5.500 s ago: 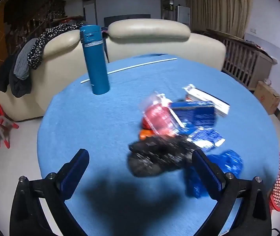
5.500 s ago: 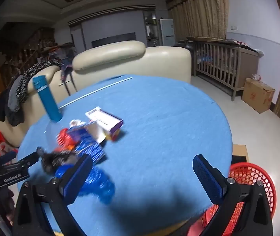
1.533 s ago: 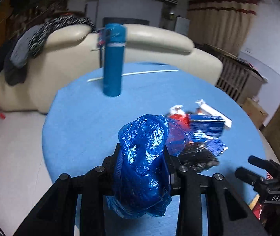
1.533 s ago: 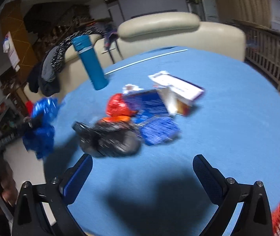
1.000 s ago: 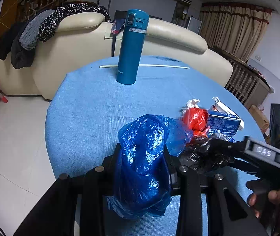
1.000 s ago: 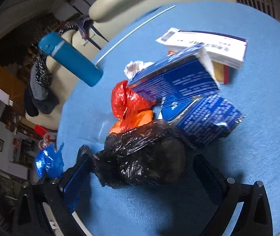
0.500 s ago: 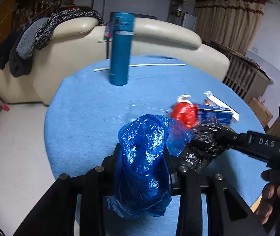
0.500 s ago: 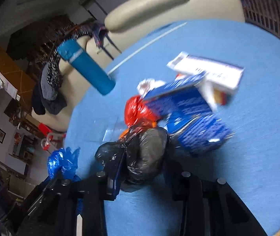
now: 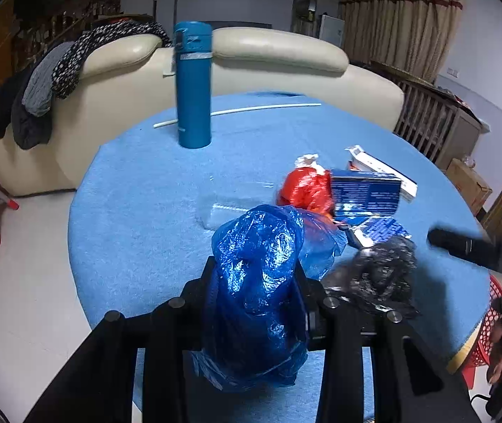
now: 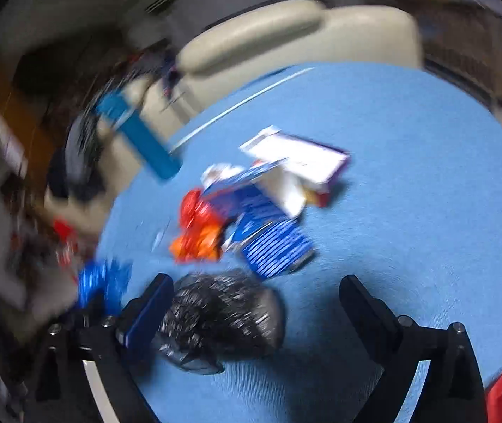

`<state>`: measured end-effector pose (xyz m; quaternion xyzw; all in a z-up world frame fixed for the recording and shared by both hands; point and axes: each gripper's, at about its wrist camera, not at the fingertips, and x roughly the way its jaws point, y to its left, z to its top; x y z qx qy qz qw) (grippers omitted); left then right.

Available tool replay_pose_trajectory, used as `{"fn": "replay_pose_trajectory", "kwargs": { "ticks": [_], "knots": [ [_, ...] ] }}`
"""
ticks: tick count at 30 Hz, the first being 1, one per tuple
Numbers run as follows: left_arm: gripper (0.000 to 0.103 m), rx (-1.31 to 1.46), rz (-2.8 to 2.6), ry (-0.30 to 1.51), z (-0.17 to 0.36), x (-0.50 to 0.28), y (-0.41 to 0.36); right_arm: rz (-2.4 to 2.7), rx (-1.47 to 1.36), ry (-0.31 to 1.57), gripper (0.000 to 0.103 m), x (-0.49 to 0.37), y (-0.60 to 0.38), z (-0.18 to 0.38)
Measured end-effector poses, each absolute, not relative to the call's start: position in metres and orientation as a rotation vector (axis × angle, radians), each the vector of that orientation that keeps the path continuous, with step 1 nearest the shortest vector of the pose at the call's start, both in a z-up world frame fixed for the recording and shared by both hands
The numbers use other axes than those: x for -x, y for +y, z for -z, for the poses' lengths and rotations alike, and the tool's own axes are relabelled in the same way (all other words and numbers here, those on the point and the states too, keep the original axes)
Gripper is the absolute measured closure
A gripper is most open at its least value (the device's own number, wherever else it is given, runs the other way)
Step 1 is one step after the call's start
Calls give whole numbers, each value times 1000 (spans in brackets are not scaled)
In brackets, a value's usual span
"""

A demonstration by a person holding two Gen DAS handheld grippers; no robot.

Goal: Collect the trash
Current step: 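Grasp the black plastic bag with the right gripper while the left gripper holds the blue bag, then carry both bags to the red basket and open both grippers over it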

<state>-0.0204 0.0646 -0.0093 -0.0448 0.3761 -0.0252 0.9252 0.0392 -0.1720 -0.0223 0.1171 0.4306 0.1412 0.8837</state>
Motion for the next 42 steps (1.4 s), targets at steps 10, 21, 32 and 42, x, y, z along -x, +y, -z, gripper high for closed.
{"fn": "replay_pose_trajectory", "kwargs": {
  "ticks": [10, 21, 32, 42],
  "knots": [
    [63, 147, 5, 794, 23, 21, 106, -561, 434, 855, 6, -41, -71, 30],
    [63, 152, 30, 818, 28, 11, 98, -527, 296, 1018, 63, -60, -99, 62],
    [63, 48, 177, 823, 15, 18, 18, -360, 22, 930, 63, -13, -210, 19],
    [63, -45, 376, 809, -6, 29, -71, -122, -187, 820, 63, 45, -316, -2]
  ]
}}
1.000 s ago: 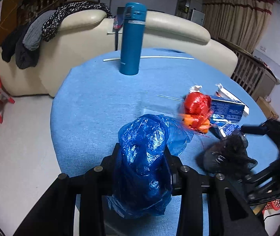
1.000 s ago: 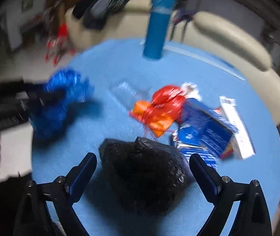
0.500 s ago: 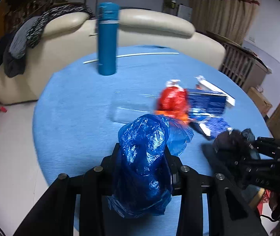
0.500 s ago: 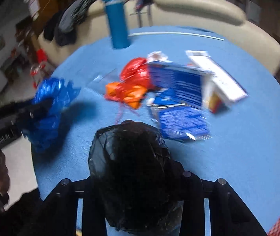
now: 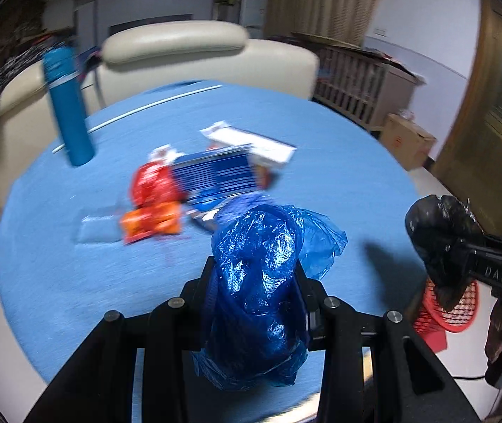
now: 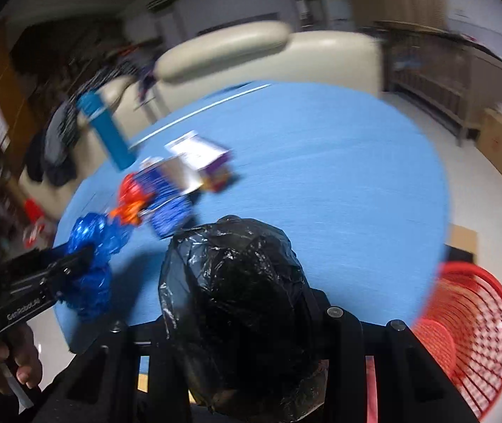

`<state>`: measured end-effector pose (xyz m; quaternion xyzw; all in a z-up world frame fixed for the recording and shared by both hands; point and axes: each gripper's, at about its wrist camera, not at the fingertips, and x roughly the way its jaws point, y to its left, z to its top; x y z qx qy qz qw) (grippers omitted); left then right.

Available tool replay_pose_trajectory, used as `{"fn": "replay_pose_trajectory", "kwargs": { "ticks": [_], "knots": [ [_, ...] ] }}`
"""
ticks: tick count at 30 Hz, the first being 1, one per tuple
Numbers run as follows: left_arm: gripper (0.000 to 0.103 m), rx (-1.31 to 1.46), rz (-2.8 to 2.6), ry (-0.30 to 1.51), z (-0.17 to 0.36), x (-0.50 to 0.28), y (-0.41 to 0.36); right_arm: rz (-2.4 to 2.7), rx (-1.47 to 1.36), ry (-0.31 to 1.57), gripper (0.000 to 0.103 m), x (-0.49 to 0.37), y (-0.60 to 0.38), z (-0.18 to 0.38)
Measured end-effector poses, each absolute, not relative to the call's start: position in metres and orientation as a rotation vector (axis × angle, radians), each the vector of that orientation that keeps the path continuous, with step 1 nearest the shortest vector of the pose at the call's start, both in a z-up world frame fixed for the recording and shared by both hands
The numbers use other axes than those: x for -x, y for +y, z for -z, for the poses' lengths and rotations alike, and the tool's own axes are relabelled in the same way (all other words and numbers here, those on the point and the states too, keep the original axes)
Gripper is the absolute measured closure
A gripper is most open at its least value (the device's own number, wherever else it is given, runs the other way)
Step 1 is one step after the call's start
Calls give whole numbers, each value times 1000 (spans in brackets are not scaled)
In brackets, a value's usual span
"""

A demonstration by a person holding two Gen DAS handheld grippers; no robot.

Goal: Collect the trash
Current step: 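Carry both bags to the red basket and open both grippers over it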

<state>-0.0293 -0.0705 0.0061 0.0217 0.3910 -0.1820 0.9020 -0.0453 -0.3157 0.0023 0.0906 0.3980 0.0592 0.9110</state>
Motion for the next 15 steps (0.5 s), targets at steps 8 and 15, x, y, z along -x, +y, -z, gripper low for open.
{"fn": "replay_pose_trajectory", "kwargs": {
  "ticks": [8, 15],
  "knots": [
    [64, -108, 517, 788, -24, 35, -137, 114, -321, 787, 63, 91, -420, -1],
    [64, -158, 631, 785, -30, 40, -199, 246, -394, 812, 63, 118, -484, 21]
  ]
}}
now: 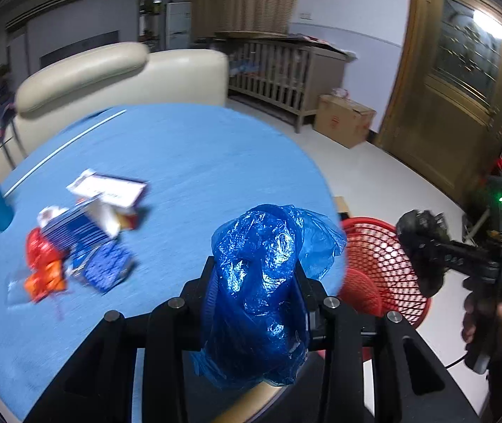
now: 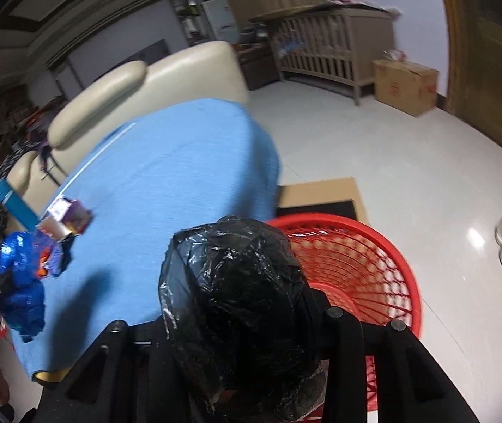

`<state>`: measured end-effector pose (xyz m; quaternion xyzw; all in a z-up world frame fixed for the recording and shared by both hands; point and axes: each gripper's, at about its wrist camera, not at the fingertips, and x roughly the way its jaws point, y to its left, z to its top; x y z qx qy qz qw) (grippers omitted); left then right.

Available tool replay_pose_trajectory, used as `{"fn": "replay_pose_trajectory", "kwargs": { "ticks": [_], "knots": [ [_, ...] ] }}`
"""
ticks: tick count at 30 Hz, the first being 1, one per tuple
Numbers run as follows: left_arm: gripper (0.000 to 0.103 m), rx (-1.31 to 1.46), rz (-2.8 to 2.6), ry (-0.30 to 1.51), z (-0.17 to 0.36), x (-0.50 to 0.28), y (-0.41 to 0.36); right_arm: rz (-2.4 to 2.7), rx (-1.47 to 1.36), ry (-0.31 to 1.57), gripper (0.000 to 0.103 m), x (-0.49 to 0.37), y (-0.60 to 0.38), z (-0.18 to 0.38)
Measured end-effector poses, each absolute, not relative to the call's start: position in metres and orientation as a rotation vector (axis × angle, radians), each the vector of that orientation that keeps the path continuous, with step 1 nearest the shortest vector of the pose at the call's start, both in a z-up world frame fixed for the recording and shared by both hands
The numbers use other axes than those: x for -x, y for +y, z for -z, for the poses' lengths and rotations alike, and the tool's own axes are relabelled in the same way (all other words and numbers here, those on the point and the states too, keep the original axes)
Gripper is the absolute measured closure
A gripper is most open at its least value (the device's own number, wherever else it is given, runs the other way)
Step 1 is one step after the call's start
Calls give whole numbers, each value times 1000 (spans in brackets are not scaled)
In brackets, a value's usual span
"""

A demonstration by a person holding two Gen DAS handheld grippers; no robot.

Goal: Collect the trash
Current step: 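Carry both bags to the red basket and open both grippers over it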

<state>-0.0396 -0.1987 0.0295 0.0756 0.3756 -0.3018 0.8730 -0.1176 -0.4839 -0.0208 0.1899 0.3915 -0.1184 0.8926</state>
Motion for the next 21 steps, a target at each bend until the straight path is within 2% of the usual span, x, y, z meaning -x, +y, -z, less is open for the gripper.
{"fn": "replay_pose_trajectory", "kwargs": {
  "ticks": [9, 10, 13, 21],
  "knots": [
    [64, -213, 728, 789, -30, 46, -258, 284, -457, 872, 61, 119, -509, 52],
    [64, -221, 738, 791, -29, 47, -265, 286, -461, 875, 56, 119, -509, 56],
    [64, -236, 759, 803, -26, 47, -280, 283, -486, 899, 31, 119, -512, 64],
    [64, -284, 809, 826, -12, 56, -321, 342, -554, 822, 29, 137, -535, 60]
  ]
}}
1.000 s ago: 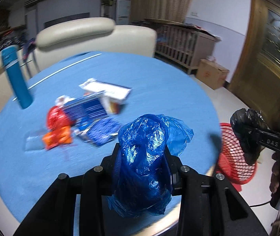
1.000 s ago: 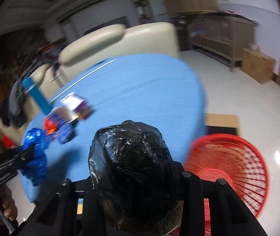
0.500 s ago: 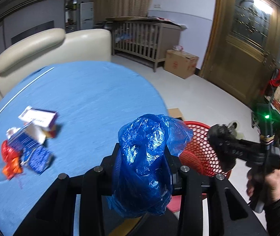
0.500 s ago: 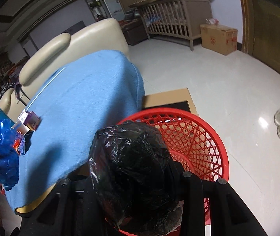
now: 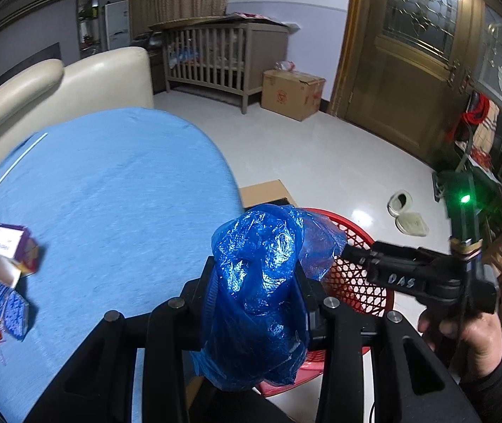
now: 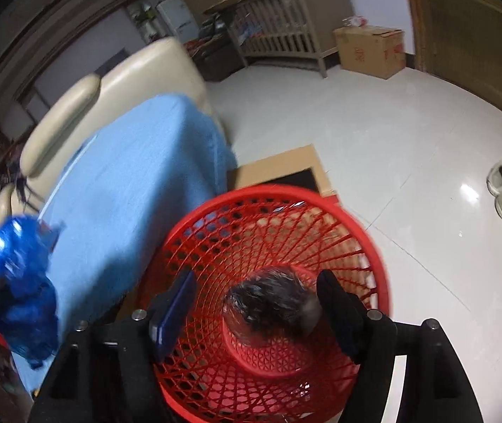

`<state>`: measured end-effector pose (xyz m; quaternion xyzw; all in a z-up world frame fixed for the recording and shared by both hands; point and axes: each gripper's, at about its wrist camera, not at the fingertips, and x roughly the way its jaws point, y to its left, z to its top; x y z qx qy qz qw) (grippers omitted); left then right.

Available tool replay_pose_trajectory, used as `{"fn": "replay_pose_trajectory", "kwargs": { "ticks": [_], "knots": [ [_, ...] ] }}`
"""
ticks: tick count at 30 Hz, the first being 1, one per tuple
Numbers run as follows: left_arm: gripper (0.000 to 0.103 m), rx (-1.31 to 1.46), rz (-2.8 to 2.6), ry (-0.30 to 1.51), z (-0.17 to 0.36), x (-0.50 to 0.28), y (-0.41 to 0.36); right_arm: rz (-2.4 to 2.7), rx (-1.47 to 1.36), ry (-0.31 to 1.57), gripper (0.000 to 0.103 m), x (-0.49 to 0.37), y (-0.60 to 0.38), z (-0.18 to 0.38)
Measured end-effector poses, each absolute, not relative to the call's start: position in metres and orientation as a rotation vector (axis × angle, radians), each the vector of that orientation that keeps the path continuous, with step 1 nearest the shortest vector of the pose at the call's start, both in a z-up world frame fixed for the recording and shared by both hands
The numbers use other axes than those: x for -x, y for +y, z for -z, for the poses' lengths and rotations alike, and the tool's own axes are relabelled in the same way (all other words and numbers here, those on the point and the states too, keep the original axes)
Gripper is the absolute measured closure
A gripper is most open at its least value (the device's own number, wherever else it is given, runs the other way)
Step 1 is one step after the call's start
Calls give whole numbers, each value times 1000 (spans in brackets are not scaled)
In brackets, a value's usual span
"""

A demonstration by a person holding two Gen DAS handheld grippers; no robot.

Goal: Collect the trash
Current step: 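Carry both bags to the red basket and open both grippers over it, then grasp the clear plastic tray with the left gripper while the right gripper grasps a blue toothpaste box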

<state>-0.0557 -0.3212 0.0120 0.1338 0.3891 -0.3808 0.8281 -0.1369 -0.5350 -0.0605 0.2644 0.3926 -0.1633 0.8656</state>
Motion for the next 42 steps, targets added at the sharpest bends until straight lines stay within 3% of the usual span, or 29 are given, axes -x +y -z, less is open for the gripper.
{"fn": "replay_pose_trajectory", "kwargs": {
  "ticks": [6, 9, 14, 22, 42],
  "knots": [
    [61, -327, 880, 870, 4, 63, -361, 413, -619, 748, 28, 159, -557, 50],
    [25, -379, 905, 896, 15, 67, -376, 441, -648, 721, 28, 166, -565, 45],
    [24, -349, 885, 899, 13, 63, -363, 461, -662, 699, 24, 169, -568, 38],
    [24, -207, 713, 854, -7, 36, -282, 414, -633, 740, 24, 150, -540, 38],
    [24, 99, 164, 833, 20, 5, 4, 5, -244, 1009, 17, 34, -313, 27]
  ]
}}
